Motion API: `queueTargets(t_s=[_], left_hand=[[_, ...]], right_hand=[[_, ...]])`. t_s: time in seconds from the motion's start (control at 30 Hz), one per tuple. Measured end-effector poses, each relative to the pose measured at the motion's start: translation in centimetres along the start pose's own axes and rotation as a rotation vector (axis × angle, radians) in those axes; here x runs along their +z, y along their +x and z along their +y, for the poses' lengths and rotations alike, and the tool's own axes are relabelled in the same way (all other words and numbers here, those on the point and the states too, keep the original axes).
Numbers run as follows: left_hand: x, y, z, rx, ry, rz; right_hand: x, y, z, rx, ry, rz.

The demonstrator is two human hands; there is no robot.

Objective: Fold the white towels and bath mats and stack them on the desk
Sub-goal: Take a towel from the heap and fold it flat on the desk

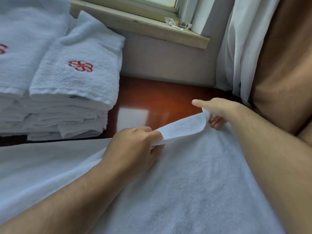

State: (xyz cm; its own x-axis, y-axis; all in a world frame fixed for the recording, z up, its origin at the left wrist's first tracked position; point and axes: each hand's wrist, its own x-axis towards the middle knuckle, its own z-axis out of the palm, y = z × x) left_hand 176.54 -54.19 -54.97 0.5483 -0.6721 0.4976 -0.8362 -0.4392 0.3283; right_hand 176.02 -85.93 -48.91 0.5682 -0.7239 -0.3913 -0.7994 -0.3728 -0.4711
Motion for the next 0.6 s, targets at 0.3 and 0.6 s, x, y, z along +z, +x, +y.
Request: queueTargets(t_s=[0.3, 0.6], left_hand=[[0.0, 0.2, -0.4, -0.025, 0.002, 0.005], [0.0, 0.1, -0.5, -0.025, -0.006, 0.001]], right_hand=[[1.2, 0.5, -1.8, 0.068, -0.351, 0.073], [1.5, 2.0, -0.6, 0.071, -0.189, 0.164]])
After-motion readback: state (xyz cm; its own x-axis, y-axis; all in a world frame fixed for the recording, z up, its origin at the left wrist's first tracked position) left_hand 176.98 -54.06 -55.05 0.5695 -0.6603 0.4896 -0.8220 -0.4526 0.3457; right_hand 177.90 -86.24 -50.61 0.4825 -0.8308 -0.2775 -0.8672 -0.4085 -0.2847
